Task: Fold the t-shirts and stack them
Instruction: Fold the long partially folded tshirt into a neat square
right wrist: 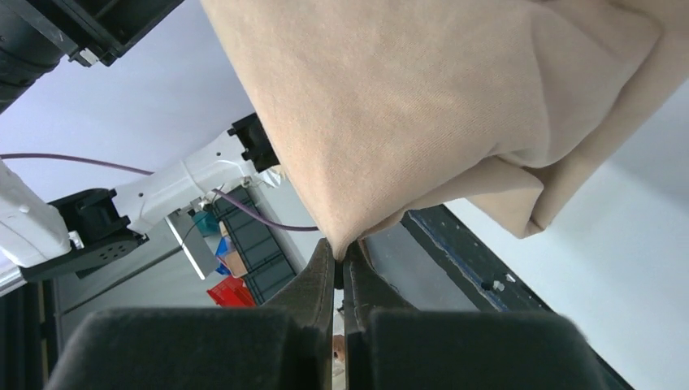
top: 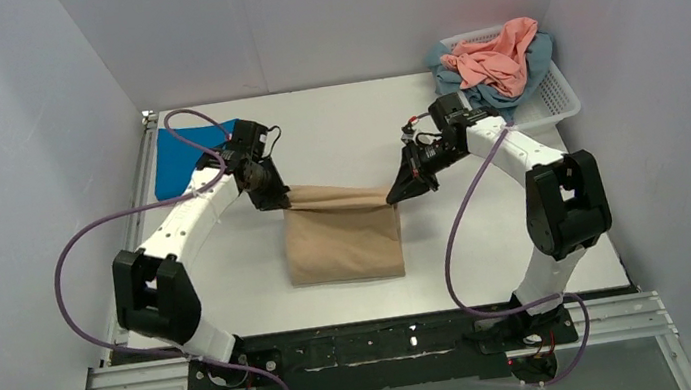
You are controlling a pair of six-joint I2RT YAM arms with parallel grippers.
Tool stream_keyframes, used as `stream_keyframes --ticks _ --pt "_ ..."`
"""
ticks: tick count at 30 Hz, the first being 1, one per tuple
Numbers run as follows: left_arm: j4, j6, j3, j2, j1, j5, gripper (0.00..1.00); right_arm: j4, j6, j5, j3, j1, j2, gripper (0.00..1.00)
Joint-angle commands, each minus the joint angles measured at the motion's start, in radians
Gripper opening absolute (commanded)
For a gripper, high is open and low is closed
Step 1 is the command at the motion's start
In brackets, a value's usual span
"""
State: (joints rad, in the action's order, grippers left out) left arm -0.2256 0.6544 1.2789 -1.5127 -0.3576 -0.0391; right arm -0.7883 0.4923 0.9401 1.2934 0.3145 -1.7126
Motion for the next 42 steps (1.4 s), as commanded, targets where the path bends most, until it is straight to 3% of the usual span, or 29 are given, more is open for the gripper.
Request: stream_keyframes --ticks 1,9,10,12,13,15,18,20,21,25,29,34,42 --pt "-0.080 -0.046 0.078 -0.121 0.041 0.059 0.00 0.021 -0.006 -0.013 0.063 -0.027 -0.059 0.01" --pt "-0.096 -0.044 0.171 -0.271 0.052 0.048 0.00 0.065 0.018 -0.040 0.134 -0.059 -0.198 0.01" --pt "-0.103 -0.043 0.185 -0.288 0.053 0.048 0.06 0.061 0.025 -0.051 0.148 -0.062 -0.220 0.02" --pt "-0.118 -0.047 0.213 -0.318 0.056 0.041 0.21 0.059 0.030 -0.069 0.173 -0.067 -0.255 0.13" --pt "-0.123 -0.047 0.230 -0.331 0.058 0.039 0.34 0.054 0.035 -0.085 0.188 -0.070 -0.266 0.22" --pt "-0.131 -0.059 0.265 -0.345 0.060 0.009 0.44 0.037 0.036 -0.120 0.231 -0.076 -0.277 0.38" --pt "-0.161 -0.072 0.310 -0.346 0.063 -0.029 0.72 0.005 0.046 -0.232 0.286 -0.081 -0.257 0.70" --pt "-0.162 -0.072 0.309 -0.328 0.063 -0.060 0.95 -0.014 0.054 -0.354 0.298 -0.081 -0.224 0.79" --pt "-0.161 -0.073 0.305 -0.318 0.062 -0.084 0.98 -0.013 0.054 -0.398 0.295 -0.081 -0.203 0.80" --pt "-0.111 -0.070 0.276 -0.283 0.063 -0.208 0.98 0.071 0.038 -0.407 0.218 -0.044 -0.082 0.83" --pt "-0.013 -0.042 0.256 -0.319 0.062 -0.343 0.98 0.252 0.071 -0.223 0.129 0.027 -0.058 0.85" --pt "0.000 -0.009 0.333 -0.456 0.063 -0.397 0.98 0.368 0.146 -0.136 0.181 0.042 -0.192 0.85" --pt "-0.071 -0.006 0.409 -0.660 0.068 -0.270 0.98 0.371 0.239 -0.261 0.318 0.019 -0.471 0.87"
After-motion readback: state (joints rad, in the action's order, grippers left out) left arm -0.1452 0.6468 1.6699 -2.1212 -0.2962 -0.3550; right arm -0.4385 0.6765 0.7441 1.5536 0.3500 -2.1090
